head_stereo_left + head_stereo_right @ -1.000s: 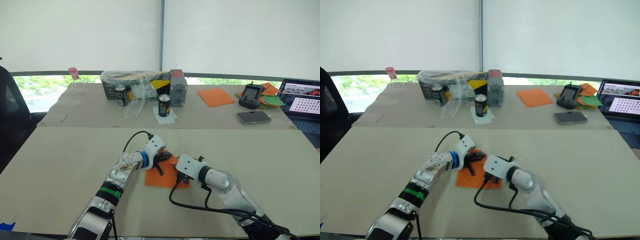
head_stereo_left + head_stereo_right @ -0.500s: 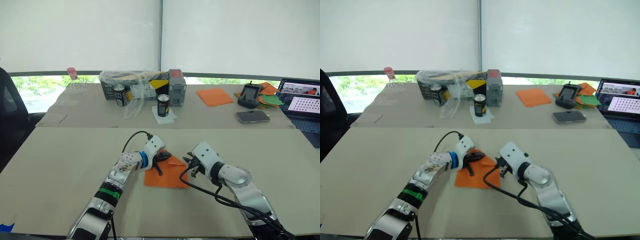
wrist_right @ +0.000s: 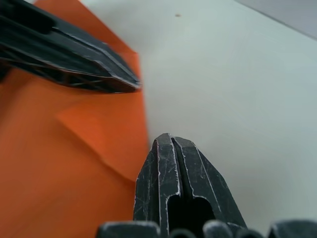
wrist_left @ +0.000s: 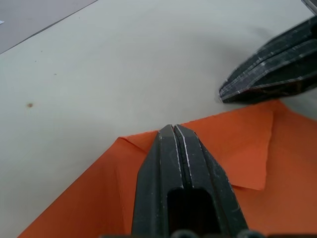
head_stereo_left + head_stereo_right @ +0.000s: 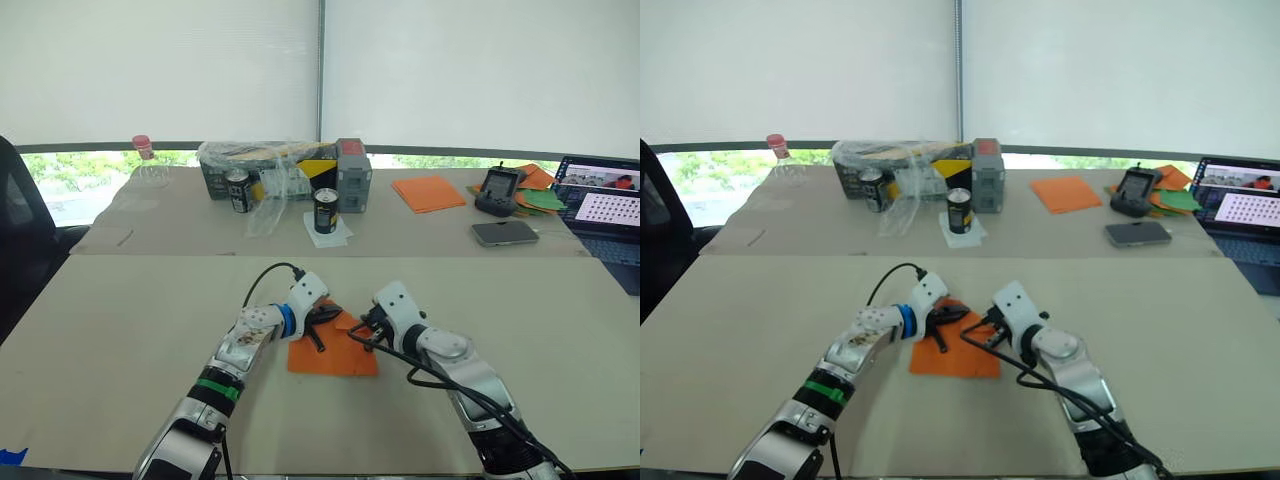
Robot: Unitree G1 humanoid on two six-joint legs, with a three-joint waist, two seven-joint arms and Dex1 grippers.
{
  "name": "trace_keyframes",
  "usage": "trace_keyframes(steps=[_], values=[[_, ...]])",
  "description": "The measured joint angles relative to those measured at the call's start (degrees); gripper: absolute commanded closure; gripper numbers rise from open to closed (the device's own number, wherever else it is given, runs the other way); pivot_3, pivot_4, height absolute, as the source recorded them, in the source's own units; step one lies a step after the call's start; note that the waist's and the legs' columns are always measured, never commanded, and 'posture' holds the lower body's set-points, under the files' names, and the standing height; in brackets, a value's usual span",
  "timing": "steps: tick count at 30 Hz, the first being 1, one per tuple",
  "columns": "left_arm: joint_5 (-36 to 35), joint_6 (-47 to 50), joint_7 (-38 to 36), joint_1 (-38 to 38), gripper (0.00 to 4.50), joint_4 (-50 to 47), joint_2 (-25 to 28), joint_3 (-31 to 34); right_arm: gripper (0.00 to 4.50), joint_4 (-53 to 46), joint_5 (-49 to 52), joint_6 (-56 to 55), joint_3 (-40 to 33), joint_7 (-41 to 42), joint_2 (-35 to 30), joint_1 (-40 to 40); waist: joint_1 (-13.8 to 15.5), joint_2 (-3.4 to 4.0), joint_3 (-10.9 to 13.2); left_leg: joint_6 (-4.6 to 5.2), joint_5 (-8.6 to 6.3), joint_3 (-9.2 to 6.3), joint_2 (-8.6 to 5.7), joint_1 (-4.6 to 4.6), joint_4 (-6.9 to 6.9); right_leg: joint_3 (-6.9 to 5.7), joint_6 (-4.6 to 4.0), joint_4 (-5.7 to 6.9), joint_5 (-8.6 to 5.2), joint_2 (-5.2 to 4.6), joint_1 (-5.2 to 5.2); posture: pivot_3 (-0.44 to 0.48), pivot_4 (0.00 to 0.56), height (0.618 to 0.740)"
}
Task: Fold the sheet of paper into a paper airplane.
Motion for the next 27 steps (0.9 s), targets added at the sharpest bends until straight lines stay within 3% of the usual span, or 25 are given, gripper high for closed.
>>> trace_keyframes(steps=[14, 21, 27], values=[[-1.3, 4.2, 1.2, 2.7, 4.5, -4.2, -0.6, 2.1, 4.48, -0.5, 0.7, -1.7, 2.1, -0.2, 1.1, 0.2, -0.3, 0.0, 0.0, 0.0, 0.0, -0.01, 0.02, 0.02, -0.04, 0.01, 0.0, 0.0, 0.0, 0.02, -0.03, 0.0, 0.15, 0.74], [-3.8, 8.7, 1.0, 4.3, 4.5, -7.7, 0.6, 4.2, 4.48, -9.5, 5.7, -2.1, 2.6, 6.5, -4.0, 0.2, -0.2, 0.02, 0.0, 0.0, 0.0, -0.04, 0.02, -0.01, -0.05, -0.01, 0.0, -0.03, 0.0, 0.03, -0.04, 0.0, 0.15, 0.74], [-4.1, 10.0, 0.6, 4.7, 4.5, -8.9, 1.7, 4.4, 4.48, -10.2, 6.7, 2.4, 7.7, 7.8, -5.8, 2.5, -0.3, 0.01, 0.0, 0.0, 0.0, -0.04, 0.02, 0.0, -0.06, 0.0, 0.0, -0.03, 0.0, 0.03, -0.04, 0.0, 0.15, 0.74]])
